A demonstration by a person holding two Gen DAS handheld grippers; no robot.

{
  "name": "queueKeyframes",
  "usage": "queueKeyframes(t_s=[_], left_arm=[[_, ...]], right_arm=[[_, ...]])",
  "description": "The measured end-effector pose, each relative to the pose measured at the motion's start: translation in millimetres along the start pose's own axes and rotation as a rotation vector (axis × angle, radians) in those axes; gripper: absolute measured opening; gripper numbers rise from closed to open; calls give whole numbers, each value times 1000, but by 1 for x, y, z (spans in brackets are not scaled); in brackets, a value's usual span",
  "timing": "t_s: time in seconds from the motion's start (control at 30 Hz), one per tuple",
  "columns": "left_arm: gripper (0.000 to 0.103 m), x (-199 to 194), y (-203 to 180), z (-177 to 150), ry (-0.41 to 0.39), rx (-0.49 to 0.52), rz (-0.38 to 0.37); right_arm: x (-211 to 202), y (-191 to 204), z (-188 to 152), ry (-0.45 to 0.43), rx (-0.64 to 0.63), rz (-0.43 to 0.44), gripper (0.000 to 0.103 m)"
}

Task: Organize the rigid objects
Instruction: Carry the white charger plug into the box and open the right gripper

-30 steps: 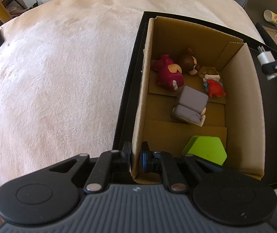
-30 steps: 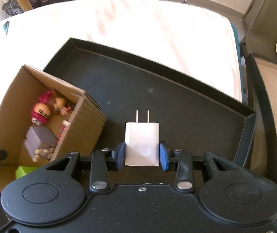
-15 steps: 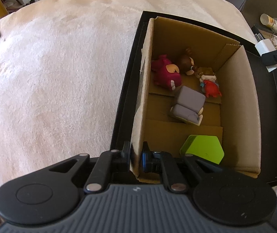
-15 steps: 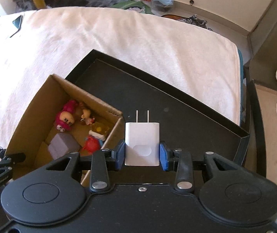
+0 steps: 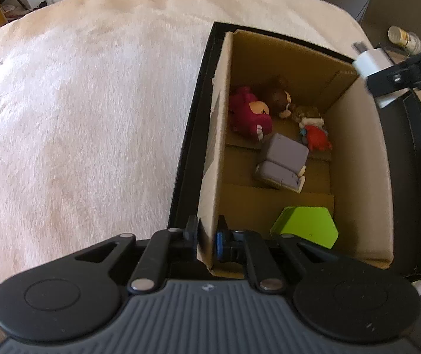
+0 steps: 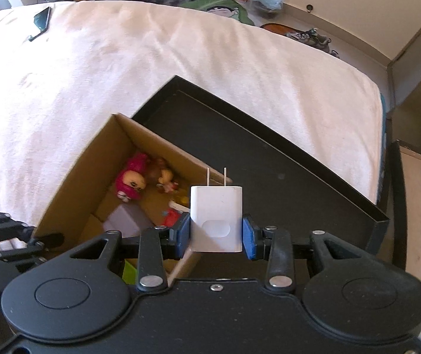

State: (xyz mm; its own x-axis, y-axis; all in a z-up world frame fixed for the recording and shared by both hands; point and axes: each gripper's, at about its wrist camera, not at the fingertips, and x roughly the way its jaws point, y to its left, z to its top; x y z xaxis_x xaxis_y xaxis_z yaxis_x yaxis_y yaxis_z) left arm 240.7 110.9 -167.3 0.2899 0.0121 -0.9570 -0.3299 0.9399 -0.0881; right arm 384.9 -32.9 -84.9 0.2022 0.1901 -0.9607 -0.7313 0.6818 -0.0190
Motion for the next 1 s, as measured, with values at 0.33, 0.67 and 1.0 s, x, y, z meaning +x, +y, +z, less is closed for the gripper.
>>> queueKeyframes(t_s=[0.33, 0.67, 1.0], left_arm=[[12, 0, 4, 0, -3, -9, -23], [12, -1, 3, 2, 20, -4, -23], [14, -39, 6, 14, -25, 7, -36]], right_arm=[[10, 45, 6, -3, -51, 22, 54], [-21, 38, -13, -85, 42, 24, 74], [-39, -8, -71, -137, 265, -13, 89]])
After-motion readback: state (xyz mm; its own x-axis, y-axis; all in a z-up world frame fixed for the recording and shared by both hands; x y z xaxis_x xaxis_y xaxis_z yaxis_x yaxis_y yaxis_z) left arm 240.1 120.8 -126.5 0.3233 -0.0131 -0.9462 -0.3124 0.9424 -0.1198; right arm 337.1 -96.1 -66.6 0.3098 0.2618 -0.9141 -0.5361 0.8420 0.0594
